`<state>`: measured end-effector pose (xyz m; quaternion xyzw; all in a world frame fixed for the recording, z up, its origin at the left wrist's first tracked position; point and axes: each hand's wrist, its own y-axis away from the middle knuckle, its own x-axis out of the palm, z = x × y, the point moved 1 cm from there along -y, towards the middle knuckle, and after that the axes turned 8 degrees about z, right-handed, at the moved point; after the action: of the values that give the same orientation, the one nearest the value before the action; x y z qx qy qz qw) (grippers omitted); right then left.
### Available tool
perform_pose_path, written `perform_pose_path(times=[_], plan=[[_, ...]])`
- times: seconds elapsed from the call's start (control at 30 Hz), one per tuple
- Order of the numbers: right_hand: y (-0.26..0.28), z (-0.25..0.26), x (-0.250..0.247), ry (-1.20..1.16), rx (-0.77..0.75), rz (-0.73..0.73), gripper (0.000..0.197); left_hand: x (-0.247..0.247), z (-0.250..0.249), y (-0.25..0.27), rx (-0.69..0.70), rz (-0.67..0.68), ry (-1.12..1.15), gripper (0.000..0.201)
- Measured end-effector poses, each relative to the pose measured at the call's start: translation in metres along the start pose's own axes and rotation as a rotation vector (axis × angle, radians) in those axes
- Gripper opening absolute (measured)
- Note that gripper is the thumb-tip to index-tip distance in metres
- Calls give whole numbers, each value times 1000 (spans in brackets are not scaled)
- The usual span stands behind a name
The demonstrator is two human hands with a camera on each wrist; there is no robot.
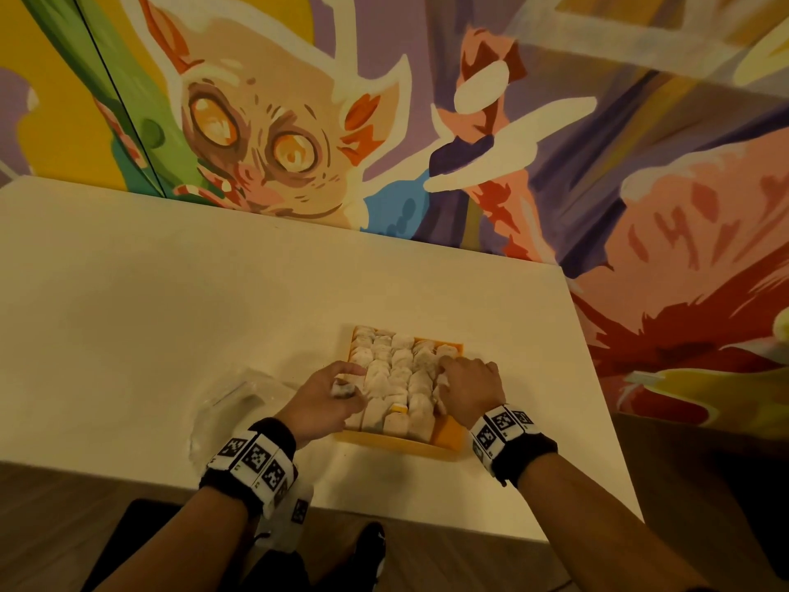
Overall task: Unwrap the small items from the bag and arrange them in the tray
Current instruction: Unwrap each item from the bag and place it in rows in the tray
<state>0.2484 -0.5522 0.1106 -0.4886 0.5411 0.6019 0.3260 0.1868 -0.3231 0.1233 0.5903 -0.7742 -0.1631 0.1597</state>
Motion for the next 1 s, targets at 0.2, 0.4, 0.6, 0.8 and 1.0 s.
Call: perform_pose_path(times=[0.2,0.4,0.6,0.8,1.0], plan=[[18,19,-37,-602,-208,-291,13,5,-15,4,115,122,65,48],[40,58,-61,-837,-522,-77,15,16,-31,11,159,203,53,54],[38,64,-54,-853,-513,-45,9,15,-31,18,144,265,0,60],[41,59,-45,-942,-445,-106,10,16,-32,18,91,227,54,49],[38,49,-41,-1129,-259,-199,4,12,-33,14,115,89,-18,26]])
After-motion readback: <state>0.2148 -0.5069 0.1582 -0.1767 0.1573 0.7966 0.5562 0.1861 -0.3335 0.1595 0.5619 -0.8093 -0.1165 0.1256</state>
